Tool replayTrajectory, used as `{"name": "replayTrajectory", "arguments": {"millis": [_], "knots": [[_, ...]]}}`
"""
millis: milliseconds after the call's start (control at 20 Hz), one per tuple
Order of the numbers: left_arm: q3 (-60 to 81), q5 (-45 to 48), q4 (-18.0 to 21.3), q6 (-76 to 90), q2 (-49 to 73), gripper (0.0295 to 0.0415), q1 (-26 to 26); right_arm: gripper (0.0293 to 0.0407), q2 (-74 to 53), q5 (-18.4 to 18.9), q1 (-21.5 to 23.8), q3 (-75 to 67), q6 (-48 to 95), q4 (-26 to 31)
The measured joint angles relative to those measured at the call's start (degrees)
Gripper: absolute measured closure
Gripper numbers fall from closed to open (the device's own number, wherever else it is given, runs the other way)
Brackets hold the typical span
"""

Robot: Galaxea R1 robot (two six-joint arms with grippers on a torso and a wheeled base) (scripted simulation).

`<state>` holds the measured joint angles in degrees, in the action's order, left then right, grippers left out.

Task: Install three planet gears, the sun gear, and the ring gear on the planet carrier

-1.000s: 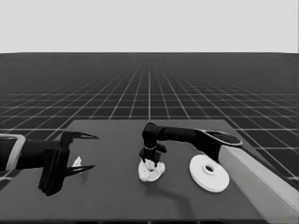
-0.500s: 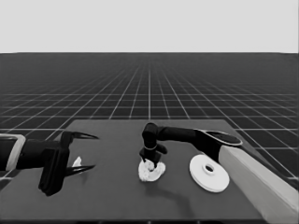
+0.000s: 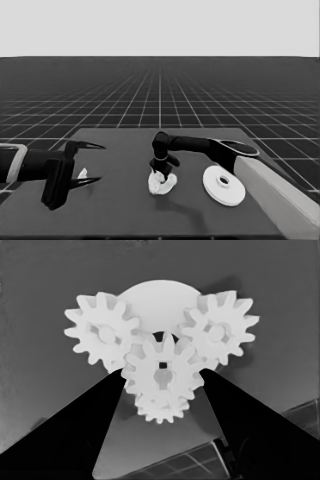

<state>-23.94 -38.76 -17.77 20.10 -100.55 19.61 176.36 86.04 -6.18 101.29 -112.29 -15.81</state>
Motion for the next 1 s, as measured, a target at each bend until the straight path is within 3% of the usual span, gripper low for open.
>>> {"name": "replayTrajectory", "arguments": {"millis": [1000], "knots": [[0.0, 0.0, 0.0, 0.0, 0.0, 0.0326, 0.0, 0.0388, 0.0, 0.0, 0.0, 0.0, -12.0, 0.0]]}}
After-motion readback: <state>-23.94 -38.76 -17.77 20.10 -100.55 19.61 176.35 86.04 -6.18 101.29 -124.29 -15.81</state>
